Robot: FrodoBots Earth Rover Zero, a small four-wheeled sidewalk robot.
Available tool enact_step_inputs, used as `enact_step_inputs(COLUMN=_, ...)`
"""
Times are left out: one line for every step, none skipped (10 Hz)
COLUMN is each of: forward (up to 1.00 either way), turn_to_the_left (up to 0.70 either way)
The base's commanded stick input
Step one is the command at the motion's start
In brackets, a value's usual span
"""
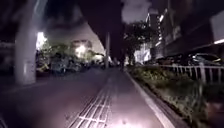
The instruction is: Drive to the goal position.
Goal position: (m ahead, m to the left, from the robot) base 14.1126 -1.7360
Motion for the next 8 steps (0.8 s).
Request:
enact_step_inputs(forward=0.45, turn_to_the_left=0.00)
enact_step_inputs(forward=0.45, turn_to_the_left=0.00)
enact_step_inputs(forward=0.45, turn_to_the_left=0.00)
enact_step_inputs(forward=0.45, turn_to_the_left=0.00)
enact_step_inputs(forward=0.45, turn_to_the_left=0.00)
enact_step_inputs(forward=0.45, turn_to_the_left=0.00)
enact_step_inputs(forward=0.45, turn_to_the_left=0.00)
enact_step_inputs(forward=0.45, turn_to_the_left=0.00)
